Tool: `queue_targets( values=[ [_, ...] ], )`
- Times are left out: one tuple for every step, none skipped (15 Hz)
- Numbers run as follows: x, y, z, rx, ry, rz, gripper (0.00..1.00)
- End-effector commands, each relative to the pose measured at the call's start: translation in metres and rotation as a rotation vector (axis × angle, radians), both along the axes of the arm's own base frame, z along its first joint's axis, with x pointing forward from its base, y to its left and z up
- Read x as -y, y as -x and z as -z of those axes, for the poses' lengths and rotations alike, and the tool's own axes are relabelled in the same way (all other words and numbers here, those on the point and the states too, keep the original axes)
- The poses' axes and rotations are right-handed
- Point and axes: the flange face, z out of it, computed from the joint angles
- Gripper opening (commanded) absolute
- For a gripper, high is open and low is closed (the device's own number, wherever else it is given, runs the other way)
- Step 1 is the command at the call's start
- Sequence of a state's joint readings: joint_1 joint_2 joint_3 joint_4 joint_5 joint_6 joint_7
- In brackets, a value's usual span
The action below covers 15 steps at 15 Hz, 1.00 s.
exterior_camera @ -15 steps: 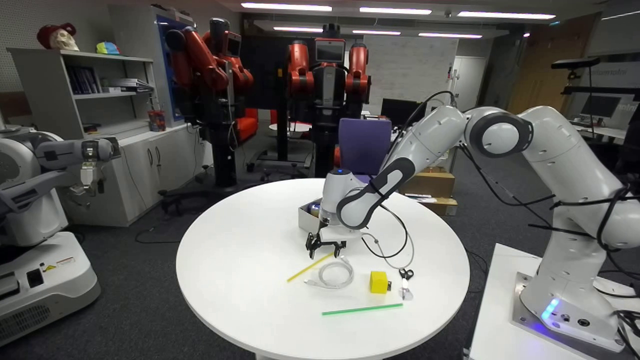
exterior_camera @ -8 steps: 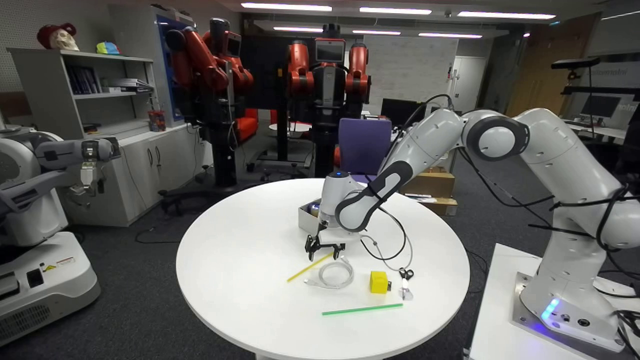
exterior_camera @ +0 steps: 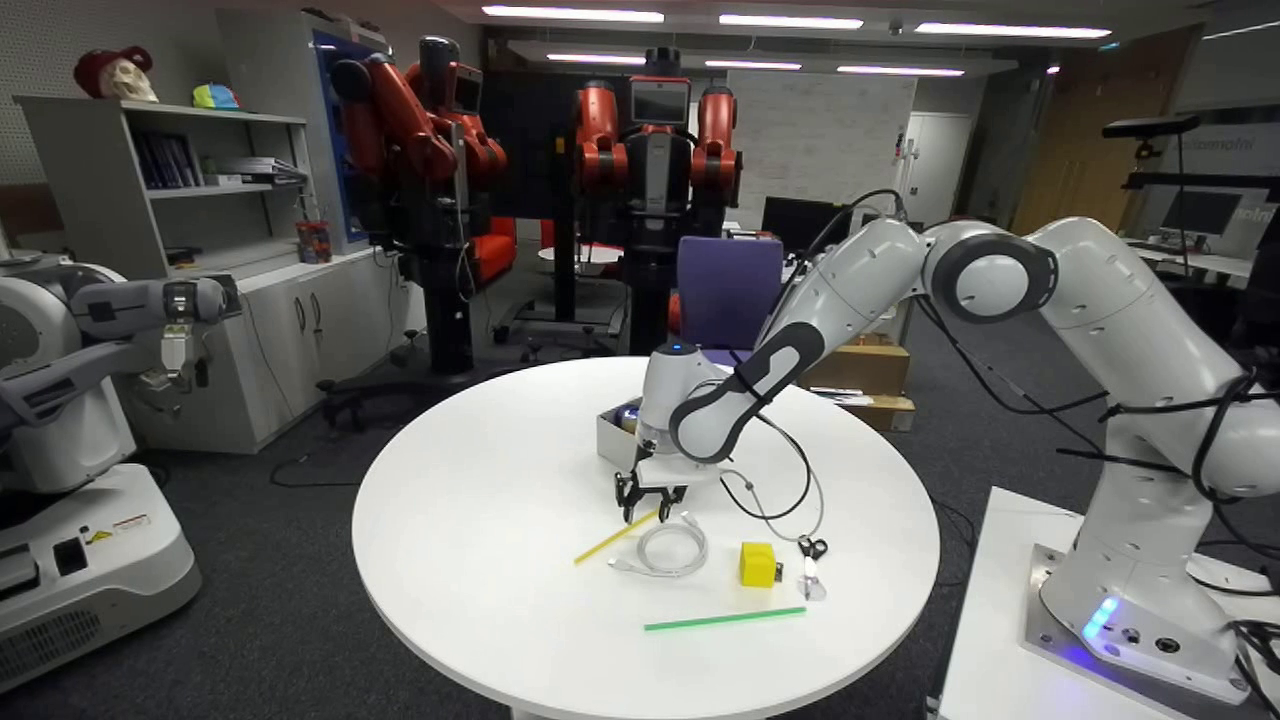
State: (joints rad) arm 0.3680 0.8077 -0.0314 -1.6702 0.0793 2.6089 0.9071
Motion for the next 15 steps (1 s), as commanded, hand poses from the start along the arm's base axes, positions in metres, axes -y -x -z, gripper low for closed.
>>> queue_targets(
  values=[
    [0.0002,-0.0074,-0.0039,0.026,0.012,0.001,0.37],
    [0.0003,-0.0076,-0.0039,0.026,0.012,0.001,0.3],
    [0.0003,-0.0077,-0.0036,0.024,0.011,0.001,0.21],
    [0.0004,-0.0076,-0.0035,0.025,0.012,0.001,0.14],
    [0.0004,-0.0074,-0.0028,0.023,0.012,0.001,0.08],
    [0.0006,-0.0074,-0.0024,0.022,0.012,0.0,0.0],
    [0.0007,-0.0076,-0.0019,0.022,0.012,0.001,0.0],
    [0.0011,-0.0077,-0.0012,0.02,0.014,0.002,0.0],
    [0.0015,-0.008,-0.0015,0.019,0.014,0.002,0.0],
    [0.002,-0.0082,-0.0018,0.019,0.014,0.004,0.0],
    [0.0022,-0.0082,-0.0021,0.016,0.014,0.006,0.26],
    [0.0027,-0.0083,-0.0024,0.017,0.014,0.007,0.27],
    [0.0032,-0.0085,-0.002,0.018,0.015,0.008,0.32],
    [0.0039,-0.0085,-0.0014,0.016,0.016,0.01,0.41],
    [0.0045,-0.0085,-0.0005,0.015,0.017,0.011,0.48]
  ],
)
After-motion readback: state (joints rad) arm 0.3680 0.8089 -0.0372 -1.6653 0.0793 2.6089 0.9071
